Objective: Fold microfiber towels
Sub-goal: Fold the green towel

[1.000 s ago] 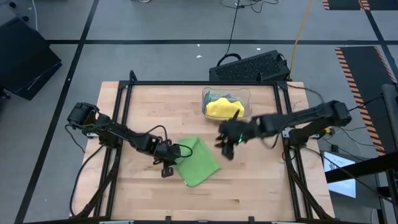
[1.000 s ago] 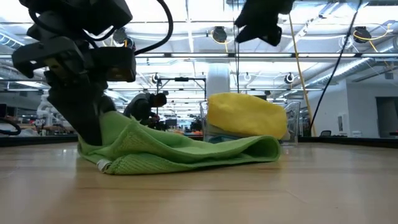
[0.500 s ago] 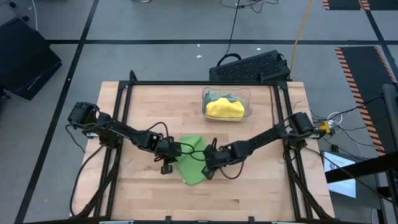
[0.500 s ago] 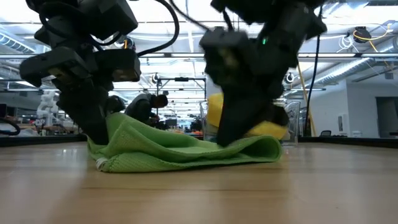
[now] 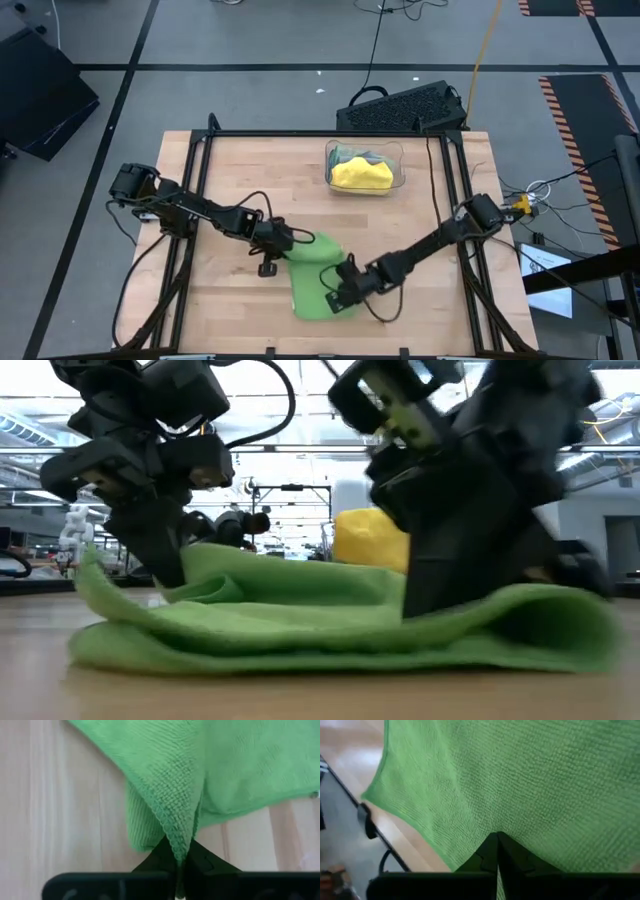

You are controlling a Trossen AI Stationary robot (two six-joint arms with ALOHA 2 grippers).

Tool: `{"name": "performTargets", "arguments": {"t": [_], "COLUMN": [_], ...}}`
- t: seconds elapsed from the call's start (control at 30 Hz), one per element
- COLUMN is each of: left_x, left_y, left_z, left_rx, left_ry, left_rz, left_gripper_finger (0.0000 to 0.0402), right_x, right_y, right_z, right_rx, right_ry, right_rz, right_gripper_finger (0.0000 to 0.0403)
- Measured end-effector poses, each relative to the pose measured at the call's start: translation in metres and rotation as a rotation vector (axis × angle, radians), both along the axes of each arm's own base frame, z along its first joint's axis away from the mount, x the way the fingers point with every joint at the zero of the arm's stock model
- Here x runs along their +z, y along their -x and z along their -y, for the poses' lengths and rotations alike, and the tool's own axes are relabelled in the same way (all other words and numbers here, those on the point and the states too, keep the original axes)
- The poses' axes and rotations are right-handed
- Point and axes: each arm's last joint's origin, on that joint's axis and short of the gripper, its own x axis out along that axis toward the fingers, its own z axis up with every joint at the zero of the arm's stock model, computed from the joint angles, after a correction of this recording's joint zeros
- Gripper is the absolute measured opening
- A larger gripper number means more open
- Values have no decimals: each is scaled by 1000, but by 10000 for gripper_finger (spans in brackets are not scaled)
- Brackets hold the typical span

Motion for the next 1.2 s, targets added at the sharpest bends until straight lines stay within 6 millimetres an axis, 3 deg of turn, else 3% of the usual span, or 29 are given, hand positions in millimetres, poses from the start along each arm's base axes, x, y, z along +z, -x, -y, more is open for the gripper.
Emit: {"name": "performTargets", "arguments": {"t": [0.13, 0.27, 0.43, 0.53, 0.67, 0.8, 1.0, 1.2], "left_x": [4, 8, 10, 10, 9, 9, 8, 8], "left_y": [-5, -9, -9, -7, -6, -5, -5, -4], "left_z": [4, 13, 23, 28, 31, 32, 31, 31], "left_rx": [-24, -45, -76, -79, -61, -56, -67, -102], "left_ry": [15, 34, 42, 49, 34, 29, 17, -7], "left_rz": [74, 138, 170, 161, 162, 159, 150, 152], "left_gripper_finger": [10, 6, 10, 4, 10, 5, 11, 7], "right_x": [10, 44, 92, 105, 106, 101, 88, 66], "right_y": [5, 8, 12, 13, 2, -15, -19, -25], "right_z": [-8, 7, 55, 91, 130, 149, 149, 135], "right_rx": [-62, -21, -53, -68, -4, 191, 453, 499], "right_ry": [21, 55, 102, 148, 237, 316, 459, 509], "right_rz": [55, 98, 153, 143, 207, 355, 404, 349], "right_gripper_finger": [4, 36, 118, 175, 239, 267, 256, 254]}}
